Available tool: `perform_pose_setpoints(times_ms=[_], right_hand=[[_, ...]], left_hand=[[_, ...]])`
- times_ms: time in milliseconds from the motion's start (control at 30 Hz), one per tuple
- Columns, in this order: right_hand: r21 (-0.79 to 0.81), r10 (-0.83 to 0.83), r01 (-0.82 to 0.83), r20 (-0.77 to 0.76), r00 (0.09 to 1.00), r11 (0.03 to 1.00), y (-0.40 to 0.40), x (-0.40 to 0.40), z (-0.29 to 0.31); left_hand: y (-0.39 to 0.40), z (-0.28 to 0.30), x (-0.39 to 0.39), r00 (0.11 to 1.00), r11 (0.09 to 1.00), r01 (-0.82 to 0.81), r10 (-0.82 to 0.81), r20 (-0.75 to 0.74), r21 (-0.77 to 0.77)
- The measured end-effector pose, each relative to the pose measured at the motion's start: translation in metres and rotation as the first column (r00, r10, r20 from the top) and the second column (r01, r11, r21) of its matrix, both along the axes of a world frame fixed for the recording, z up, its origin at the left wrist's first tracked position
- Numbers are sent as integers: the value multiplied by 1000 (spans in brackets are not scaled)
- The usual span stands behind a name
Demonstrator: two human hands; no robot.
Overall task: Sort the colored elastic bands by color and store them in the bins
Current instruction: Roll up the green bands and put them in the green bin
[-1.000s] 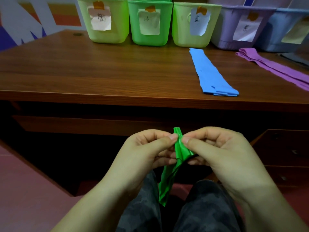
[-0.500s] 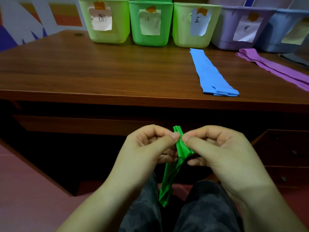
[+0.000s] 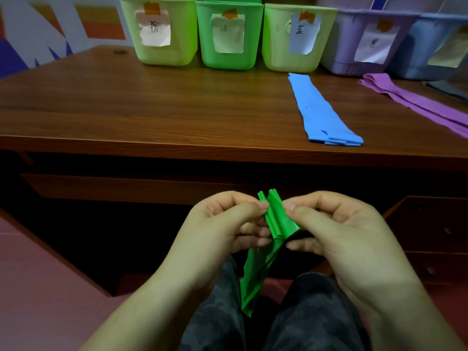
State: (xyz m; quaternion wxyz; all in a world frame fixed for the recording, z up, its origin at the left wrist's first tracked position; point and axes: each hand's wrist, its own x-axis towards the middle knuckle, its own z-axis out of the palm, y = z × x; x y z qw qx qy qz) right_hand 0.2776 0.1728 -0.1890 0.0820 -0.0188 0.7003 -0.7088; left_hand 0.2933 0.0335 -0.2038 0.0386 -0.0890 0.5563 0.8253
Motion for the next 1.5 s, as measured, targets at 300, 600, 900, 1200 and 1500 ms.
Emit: perform_pose_setpoints(times_ms=[300,600,900,1200,1500], right_hand=[[86,15,-6,-112,994,996,0,-1,2],[78,43,-33,-133,990,996,-1,-1,0],[194,80,-35,-228,970,980,2,-4,-1],[612,472,-152,-405,783,777,17,-22,64],[691,631,-226,-412,657,687,7,-19,146]], left_hand=[[1,2,-2,1000,1000,-8,8,5,-14],[2,2,-3,1000,1000,-6,6,-10,-6],[-1,0,-2,999,1000,-5,5,-54,2],[-19,4,-4,927,945,-29,-97,-363,-326],[3,76,-10,856,910,373,-413,-310,-180]])
